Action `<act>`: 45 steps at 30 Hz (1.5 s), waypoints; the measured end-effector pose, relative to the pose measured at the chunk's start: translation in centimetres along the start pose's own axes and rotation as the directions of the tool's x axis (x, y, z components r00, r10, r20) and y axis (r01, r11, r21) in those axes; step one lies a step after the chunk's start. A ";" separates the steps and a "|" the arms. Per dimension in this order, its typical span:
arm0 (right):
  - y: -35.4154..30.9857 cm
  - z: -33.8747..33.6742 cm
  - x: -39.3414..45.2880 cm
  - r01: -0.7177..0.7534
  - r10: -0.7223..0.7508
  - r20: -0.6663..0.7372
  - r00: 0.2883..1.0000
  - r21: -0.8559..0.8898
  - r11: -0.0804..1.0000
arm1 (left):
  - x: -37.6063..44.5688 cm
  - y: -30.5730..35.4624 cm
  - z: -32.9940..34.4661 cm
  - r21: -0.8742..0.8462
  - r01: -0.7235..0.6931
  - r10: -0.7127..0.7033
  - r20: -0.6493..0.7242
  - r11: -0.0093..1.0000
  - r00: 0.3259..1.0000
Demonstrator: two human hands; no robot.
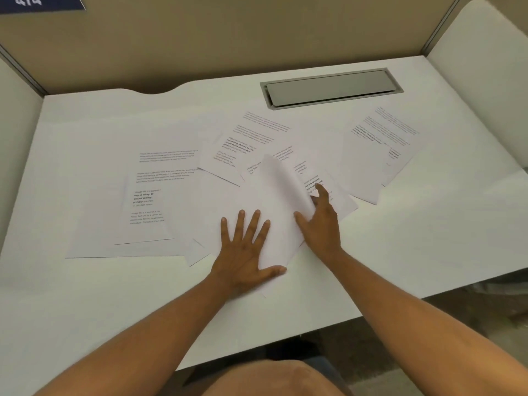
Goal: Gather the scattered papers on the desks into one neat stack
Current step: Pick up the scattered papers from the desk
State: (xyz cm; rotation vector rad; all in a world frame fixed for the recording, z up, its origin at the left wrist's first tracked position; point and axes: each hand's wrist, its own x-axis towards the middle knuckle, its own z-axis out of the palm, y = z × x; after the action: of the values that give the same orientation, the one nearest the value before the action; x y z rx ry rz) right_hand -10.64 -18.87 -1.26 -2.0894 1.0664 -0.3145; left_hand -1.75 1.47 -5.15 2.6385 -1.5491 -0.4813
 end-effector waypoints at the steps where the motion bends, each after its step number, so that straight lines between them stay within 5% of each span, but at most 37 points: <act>1: -0.8 -0.2 0.1 -0.058 0.062 -0.025 0.998 0.115 0.992 | 0.0 0.3 -0.6 -0.015 0.022 -0.021 0.016 1.000 1.000; 8: -7.2 -1.9 0.9 -0.227 0.269 -0.008 0.963 0.513 0.828 | 0.7 5.8 -8.8 -0.368 0.185 -0.204 -0.012 0.911 0.979; 13: -12.1 -3.2 0.7 -0.076 0.127 -0.057 0.990 0.539 0.839 | -1.1 5.7 -13.6 -0.397 0.213 -0.317 -0.216 0.893 0.924; 16: -14.5 -4.1 0.5 0.051 -0.024 -0.049 0.998 0.671 0.740 | -1.9 3.6 -16.3 -0.524 0.174 -0.384 -0.324 0.834 0.865; 19: -14.8 -4.5 0.8 0.143 -0.067 -0.133 0.989 0.722 0.677 | -2.3 0.4 -18.2 -0.771 0.099 -0.463 -0.270 0.630 0.845; 21: -13.6 -4.2 1.3 0.080 -0.032 -0.087 0.996 0.635 0.769 | -2.6 -2.1 -18.8 -0.940 -0.016 -0.402 -0.162 0.341 0.901; 23: -11.9 -3.7 2.1 -0.136 0.040 0.176 0.984 0.578 0.804 | -2.7 -4.3 -18.3 -0.994 -0.083 -0.318 -0.101 0.069 0.943; 25: -10.4 -3.3 2.8 -0.317 0.006 0.455 0.891 0.612 0.724 | -2.7 -5.9 -17.4 -0.996 -0.077 -0.274 -0.064 -0.038 0.960; 27: -9.8 -3.5 3.4 -0.327 -0.103 0.526 0.844 0.658 0.678 | -2.4 -6.9 -16.2 -0.997 -0.040 -0.255 -0.021 -0.068 0.967; 32: -9.6 -2.9 4.1 -0.160 -0.081 0.376 0.923 0.567 0.808 | -1.5 -7.8 -13.3 -0.996 0.057 -0.332 0.078 -0.072 0.940; 38: -8.8 -3.0 4.8 -0.022 -0.127 0.239 0.963 0.537 0.844 | 0.2 -7.4 -10.9 -0.986 0.090 -0.391 0.139 -0.140 0.910; 45: -6.6 -3.5 5.7 -0.134 -0.082 0.305 0.949 0.622 0.771 | 1.1 -6.7 -9.4 -0.981 0.052 -0.453 0.133 -0.186 0.881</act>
State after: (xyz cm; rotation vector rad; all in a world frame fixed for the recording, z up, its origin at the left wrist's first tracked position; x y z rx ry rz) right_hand -5.01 -22.69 5.20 -1.4378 0.6620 -0.2667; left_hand 7.10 2.74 2.25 1.4279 -0.0463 -0.8027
